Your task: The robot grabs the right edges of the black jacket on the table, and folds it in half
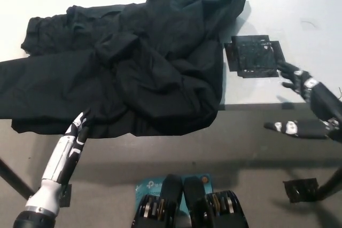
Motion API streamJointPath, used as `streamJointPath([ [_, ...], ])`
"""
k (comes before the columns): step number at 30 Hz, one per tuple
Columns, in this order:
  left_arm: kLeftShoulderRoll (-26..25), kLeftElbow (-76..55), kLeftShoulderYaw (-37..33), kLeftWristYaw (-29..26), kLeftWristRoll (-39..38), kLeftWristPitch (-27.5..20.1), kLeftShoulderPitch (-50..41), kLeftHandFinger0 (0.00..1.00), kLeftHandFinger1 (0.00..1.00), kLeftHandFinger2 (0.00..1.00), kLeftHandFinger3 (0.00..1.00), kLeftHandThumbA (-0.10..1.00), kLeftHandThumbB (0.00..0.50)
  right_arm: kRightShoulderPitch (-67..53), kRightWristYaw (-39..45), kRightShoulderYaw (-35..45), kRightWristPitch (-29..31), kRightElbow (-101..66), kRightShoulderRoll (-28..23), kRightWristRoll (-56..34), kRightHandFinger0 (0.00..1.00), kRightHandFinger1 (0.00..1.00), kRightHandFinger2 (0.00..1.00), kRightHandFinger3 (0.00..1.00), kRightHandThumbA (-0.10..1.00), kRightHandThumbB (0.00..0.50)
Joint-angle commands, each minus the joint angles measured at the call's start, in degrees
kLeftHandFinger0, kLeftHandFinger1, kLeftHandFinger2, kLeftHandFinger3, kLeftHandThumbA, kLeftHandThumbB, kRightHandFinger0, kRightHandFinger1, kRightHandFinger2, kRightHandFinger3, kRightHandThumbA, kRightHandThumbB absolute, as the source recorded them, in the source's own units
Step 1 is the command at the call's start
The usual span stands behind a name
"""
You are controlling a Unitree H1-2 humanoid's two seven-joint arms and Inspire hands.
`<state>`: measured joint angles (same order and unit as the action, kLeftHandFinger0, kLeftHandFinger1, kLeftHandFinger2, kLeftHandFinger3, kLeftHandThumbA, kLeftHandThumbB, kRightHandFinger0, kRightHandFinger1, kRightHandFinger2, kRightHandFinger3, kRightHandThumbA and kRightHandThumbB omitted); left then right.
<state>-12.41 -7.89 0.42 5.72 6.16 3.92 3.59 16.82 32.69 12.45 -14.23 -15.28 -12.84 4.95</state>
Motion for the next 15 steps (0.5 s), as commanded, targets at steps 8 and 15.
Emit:
streamJointPath([
  [8, -1.3, -2.7, 1.4, -0.2, -0.5, -3.3, 0.8, 1.00, 1.00, 1.00, 1.00, 1.00, 0.197, -9.1, -10.0, 7.5, 12.9, -18.6, 8.5, -19.8, 1.00, 1.00, 1.00, 1.00, 1.00, 0.315],
  [15, -1.5, -2.9, 1.5, -0.1, -0.4, -4.0, -0.5, 1.00, 1.00, 1.00, 1.00, 1.00, 0.200, -10.7, -11.4, 3.6, 19.3, 5.7, 12.7, -10.5, 1.00, 1.00, 1.00, 1.00, 1.00, 0.244],
])
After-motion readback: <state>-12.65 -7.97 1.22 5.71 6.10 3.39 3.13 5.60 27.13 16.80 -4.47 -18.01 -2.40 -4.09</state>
